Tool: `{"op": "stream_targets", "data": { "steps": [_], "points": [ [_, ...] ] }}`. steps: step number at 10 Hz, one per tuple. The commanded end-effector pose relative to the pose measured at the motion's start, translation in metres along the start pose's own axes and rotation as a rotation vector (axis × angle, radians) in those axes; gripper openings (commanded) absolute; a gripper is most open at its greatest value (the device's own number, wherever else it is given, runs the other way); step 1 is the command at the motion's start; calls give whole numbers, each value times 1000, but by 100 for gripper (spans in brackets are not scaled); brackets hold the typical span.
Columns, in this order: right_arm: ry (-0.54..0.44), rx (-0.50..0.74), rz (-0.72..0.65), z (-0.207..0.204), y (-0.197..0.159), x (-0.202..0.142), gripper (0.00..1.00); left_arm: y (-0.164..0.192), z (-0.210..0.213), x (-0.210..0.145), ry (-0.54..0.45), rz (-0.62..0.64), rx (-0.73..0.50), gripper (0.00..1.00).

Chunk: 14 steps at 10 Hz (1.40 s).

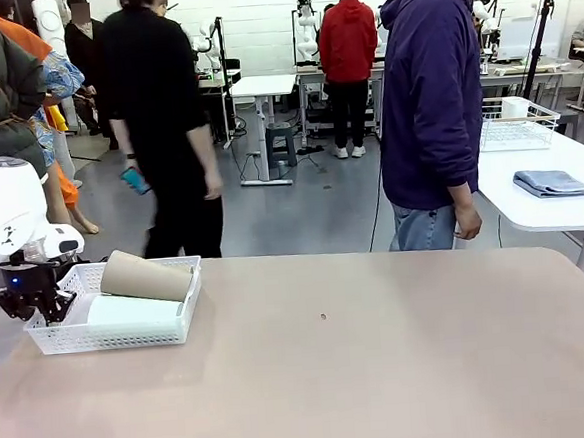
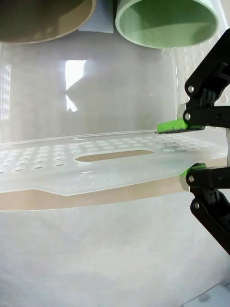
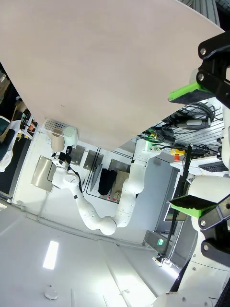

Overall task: Clean and organize the cups into the basket.
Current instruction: Move the Organizing basket back to the left side of the table.

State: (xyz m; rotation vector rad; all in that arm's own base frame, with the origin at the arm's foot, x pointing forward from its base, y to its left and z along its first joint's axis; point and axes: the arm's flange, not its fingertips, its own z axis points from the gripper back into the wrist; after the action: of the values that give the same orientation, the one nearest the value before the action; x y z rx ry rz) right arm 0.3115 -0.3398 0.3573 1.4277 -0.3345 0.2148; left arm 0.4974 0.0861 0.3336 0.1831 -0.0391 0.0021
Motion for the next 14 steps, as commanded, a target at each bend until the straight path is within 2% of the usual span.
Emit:
{"op": "stream_targets", "data": {
  "steps": [1,2,3,4,10,11,13,14],
  "points": [
    [-7,-5,7,0,0,0,100,6,1,1,3,-20,19,100],
    [-7,-5,7,0,0,0,100,7,1,0,2,-22,19,100],
    [-7,-5,7,0,0,0,100,7,2,0,3,-22,20,95],
    [-7,-5,7,0,0,0,100,8,3,0,1,-20,20,100],
    [-7,-5,7,0,0,0,100,13,13,-6,-4,5,6,100],
    [-7,-5,7,0,0,0,100,15,22,-14,-23,20,-11,100],
    [-7,-5,7,0,0,0,100,21,56,-53,-117,60,-73,100],
    [-7,-5,7,0,0,0,100,27,79,-84,-186,113,-129,100]
  ]
}}
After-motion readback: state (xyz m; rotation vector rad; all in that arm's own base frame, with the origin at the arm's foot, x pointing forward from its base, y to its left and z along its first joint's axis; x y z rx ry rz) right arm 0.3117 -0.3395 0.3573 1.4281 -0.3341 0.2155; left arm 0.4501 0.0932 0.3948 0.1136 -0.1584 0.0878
